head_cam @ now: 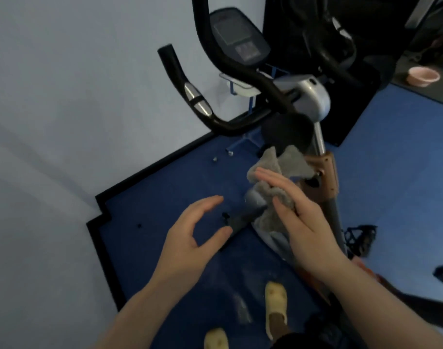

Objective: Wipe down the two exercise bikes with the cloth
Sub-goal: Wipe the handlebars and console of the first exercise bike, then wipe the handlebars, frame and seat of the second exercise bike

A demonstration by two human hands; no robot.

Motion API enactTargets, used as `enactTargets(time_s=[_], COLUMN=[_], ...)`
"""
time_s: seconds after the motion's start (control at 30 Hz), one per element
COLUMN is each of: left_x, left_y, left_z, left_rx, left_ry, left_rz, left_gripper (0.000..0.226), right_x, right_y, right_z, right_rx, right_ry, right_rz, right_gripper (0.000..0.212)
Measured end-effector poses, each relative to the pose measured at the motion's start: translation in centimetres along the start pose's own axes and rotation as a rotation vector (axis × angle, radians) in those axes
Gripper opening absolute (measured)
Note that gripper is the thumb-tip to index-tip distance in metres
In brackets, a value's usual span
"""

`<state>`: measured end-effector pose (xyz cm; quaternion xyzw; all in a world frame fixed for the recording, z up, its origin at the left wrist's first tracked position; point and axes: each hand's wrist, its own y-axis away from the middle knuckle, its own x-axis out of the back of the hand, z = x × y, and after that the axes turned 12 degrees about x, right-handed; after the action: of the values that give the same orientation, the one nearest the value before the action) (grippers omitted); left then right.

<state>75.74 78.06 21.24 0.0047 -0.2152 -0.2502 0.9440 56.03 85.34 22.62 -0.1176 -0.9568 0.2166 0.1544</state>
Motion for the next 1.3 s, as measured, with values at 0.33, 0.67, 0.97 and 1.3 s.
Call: enactTargets(time_s=[0.33,0.67,0.97,1.3], left_x=[-1.2,-5.1,-14.4,-24.2], left_y=[5.6,8.5,15.4,26.7], left_z=[-5.3,-3.7,0.7,2.5], left_rx=[0.044,0.128,0.078,0.199], left_ry=[-0.011,-0.038,-0.425,-0.117], left_rz=[-0.308,-0.425,-0.537,-0.313], left_gripper=[0.052,0.034,0.021,0.011], right_x=[-6.8,-2.9,7.6,15.2], right_y=[10.7,15.3,24.6,34.0], right_z=[-2.0,-4.0,-4.5,-6.7], right_rx=[-0.599,-0.551,-0.498,-0.41], right_ry=[-0.35,-0.065,0.098,-0.097], right_rz=[0.027,0.072,-0.13,-0.224], right_gripper=[0.046,0.019,0.022,0.024])
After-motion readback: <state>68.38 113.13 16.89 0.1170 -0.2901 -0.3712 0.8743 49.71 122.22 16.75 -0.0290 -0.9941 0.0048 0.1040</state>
